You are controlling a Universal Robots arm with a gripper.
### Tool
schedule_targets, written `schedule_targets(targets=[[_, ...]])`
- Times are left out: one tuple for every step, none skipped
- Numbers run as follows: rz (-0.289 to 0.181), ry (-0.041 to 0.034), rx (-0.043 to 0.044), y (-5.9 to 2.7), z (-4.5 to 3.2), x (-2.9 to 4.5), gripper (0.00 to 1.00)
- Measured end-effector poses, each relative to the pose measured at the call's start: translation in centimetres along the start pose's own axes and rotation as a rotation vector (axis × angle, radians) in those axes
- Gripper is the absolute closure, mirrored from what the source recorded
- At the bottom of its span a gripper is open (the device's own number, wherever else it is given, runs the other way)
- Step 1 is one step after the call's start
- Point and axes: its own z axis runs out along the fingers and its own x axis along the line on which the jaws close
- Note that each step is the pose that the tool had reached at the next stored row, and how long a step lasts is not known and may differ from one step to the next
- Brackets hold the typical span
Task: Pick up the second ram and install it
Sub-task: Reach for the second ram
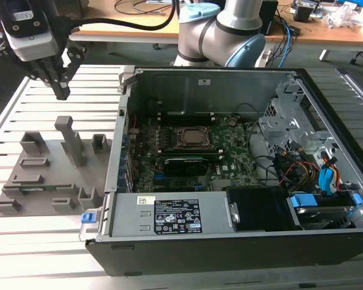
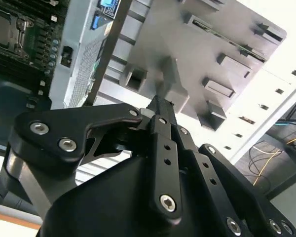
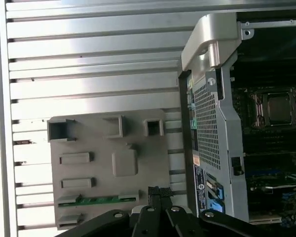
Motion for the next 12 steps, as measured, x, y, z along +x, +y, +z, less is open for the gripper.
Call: schedule_targets(targets=[[0.0,0.0001,0.0001,-0.03,-0.01,0.43,0.89],[0.0,0.0002,0.0001,-0.07,-0.02,0.91,0.89],[0.0,0.0001,0.0,-0.1,-0.03,1.42,0.89],[0.0,0.0001,0.0001,-0.14,-0.03,1.9,0.89],[0.0,0.0001,0.0001,-0.18,-0.04,2.36,0.89],[0.0,0.0002,0.0001,-0.2,-0.05,2.7,0.89],[0.0,0.0001,0.0001,-0.23,-0.05,3.03,0.89],[0.0,0.0001,0.0001,-0.26,-0.05,3.38,0.89],[0.0,0.0001,0.0001,-0.32,-0.05,4.28,0.89],[0.0,0.0002,0.0001,-0.35,-0.06,4.68,0.89],[0.0,0.0001,0.0001,-0.38,-0.07,5.11,0.89],[0.0,0.0001,0.0,-0.41,-0.07,5.41,0.89]])
